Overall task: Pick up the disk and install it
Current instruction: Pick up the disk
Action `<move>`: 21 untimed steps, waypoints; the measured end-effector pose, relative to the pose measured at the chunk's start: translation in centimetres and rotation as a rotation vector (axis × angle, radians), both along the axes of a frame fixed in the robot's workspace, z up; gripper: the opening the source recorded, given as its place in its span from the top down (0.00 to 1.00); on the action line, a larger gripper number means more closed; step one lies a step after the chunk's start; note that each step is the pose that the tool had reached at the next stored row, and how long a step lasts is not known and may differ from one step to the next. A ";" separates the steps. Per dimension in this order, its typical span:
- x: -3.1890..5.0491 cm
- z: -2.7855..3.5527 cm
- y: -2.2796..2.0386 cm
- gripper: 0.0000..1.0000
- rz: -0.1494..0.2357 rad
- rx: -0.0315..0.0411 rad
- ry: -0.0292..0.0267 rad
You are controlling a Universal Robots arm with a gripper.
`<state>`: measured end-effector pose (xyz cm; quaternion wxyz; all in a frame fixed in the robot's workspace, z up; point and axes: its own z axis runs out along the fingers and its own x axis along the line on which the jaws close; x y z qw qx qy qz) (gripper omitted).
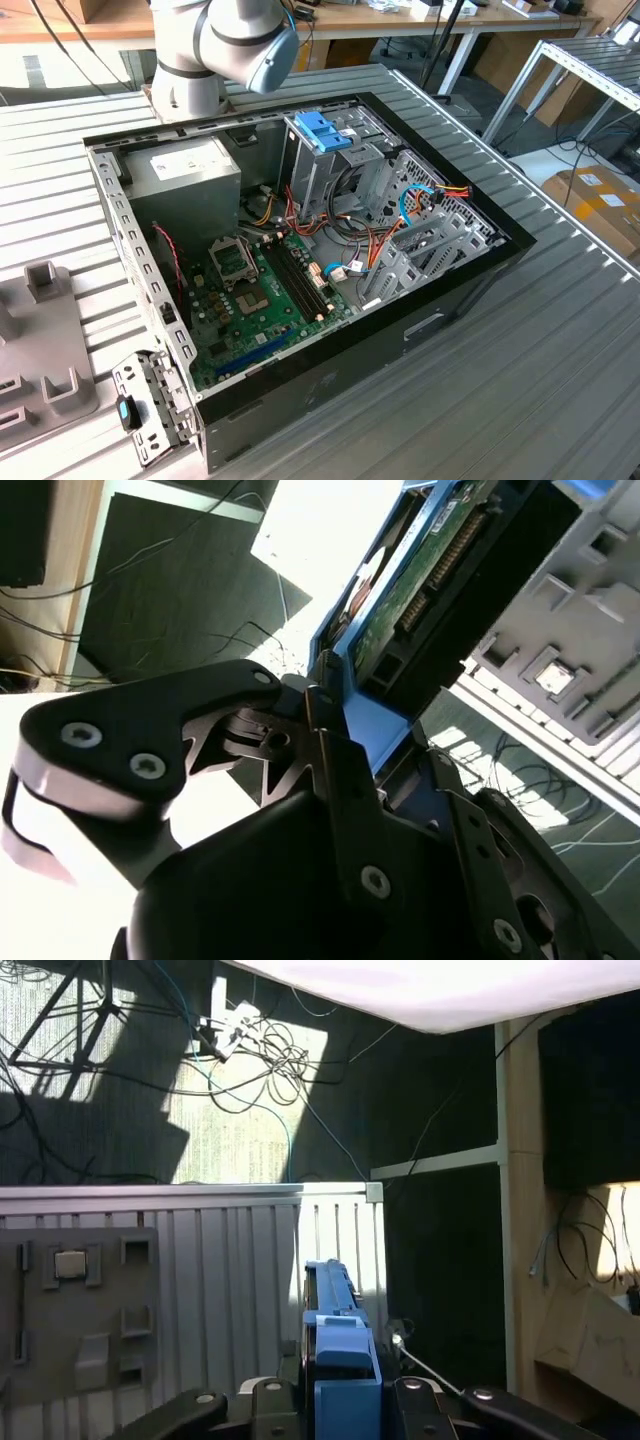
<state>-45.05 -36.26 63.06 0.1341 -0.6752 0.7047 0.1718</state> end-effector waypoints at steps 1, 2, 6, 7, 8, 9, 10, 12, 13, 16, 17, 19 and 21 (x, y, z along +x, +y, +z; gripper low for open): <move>0.00 0.00 0.00 0.63 0.000 -0.0226 0.0001; 0.01 0.01 0.00 0.63 0.000 -0.0430 0.0002; 0.02 0.00 0.00 0.63 0.000 -0.1504 0.0003; 0.02 0.00 0.00 0.63 0.000 -0.1742 0.0003; 0.02 0.00 0.00 0.63 0.000 -0.1901 0.0004; 0.02 0.00 0.00 0.63 0.000 -0.2153 0.0004; 0.02 0.00 0.00 0.63 0.000 -0.2534 0.0003; 0.03 0.01 0.00 0.63 0.000 -0.3029 0.0006; 0.04 0.00 0.00 0.63 0.000 -0.3254 0.0004; 0.04 0.00 0.00 0.63 0.000 -0.3927 0.0006; 0.04 0.00 -0.01 0.63 0.000 -0.4042 0.0007; 0.04 0.00 -0.01 0.63 0.000 -0.4048 0.0009; 0.04 -0.02 -0.27 0.63 0.000 -0.3942 0.0010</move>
